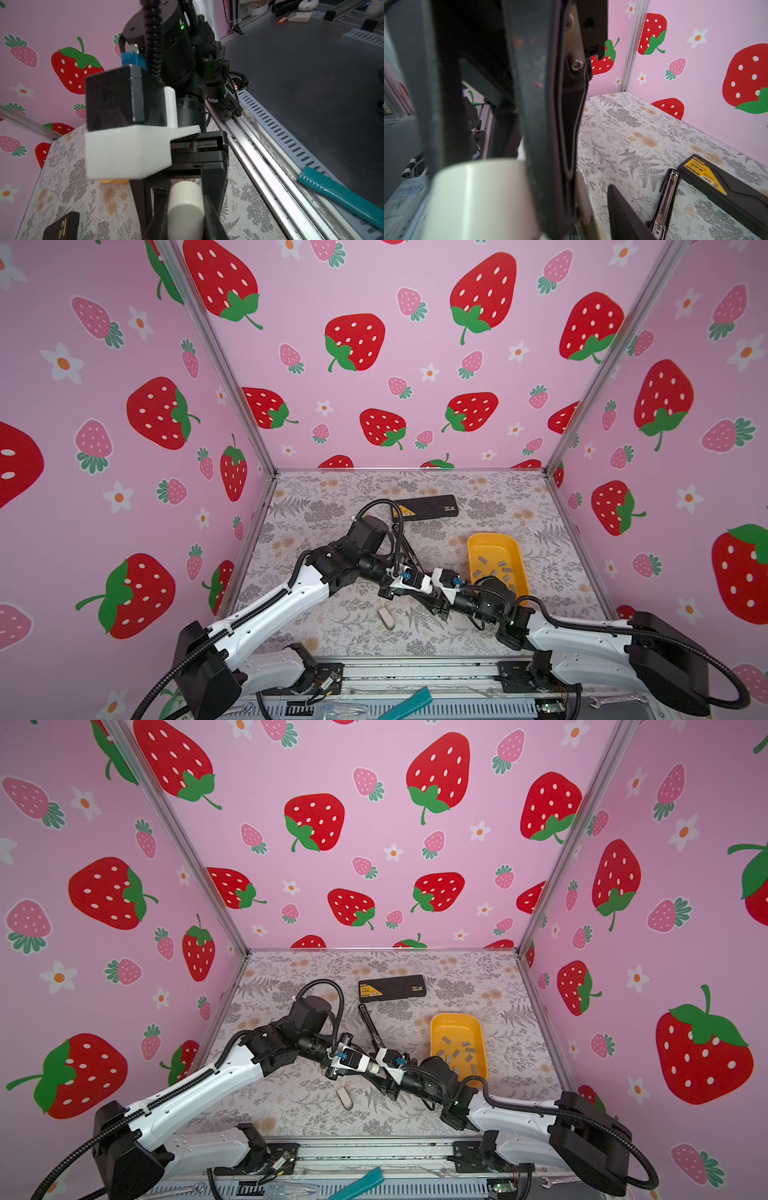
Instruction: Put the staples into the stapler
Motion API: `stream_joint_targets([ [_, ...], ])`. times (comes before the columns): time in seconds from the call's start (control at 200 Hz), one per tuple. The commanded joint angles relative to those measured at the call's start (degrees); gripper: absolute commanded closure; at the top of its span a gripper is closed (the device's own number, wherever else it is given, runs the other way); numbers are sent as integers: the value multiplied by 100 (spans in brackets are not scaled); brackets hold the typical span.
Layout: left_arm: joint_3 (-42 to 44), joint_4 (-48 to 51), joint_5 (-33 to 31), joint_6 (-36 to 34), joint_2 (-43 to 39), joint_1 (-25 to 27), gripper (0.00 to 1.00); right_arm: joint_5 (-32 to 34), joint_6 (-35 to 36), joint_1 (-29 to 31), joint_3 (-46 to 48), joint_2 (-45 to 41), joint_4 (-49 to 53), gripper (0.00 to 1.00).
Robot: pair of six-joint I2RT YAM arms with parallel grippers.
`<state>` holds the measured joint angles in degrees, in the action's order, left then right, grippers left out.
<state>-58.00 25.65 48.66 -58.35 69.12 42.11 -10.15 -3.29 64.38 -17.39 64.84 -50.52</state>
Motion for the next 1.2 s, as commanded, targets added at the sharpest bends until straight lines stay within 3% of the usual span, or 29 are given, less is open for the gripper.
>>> stream_joint_targets([
  [0.0,-218,78,176,-124,62,10,100,-143,39,25,-80,-112,-196,44],
  [0.175,-230,94,165,-137,75,12,100,-152,30,22,-63,-139,-218,48],
  [0.375,-234,85,146,-132,53,8,100,-64,9,22,-106,-104,-163,82],
  [0.535,17,-465,-74,210,-152,-19,56,406,-228,22,-228,-68,28,100],
  [0.595,240,-964,-214,470,-313,-92,43,576,-408,23,-240,-68,19,100],
  [0.66,452,-1462,-358,754,-481,-235,37,891,-749,22,-293,-38,55,100],
  [0.92,1195,-3273,-966,1680,-1193,-1183,35,1359,-1603,22,-1587,738,2120,100],
  [1.095,1637,-4030,-2306,1740,-1480,-1420,35,1816,-1944,22,-2882,2336,3827,100],
  [1.195,1726,-4155,-2706,1684,-1503,-1472,35,1881,-2003,22,-3627,3281,4647,100],
])
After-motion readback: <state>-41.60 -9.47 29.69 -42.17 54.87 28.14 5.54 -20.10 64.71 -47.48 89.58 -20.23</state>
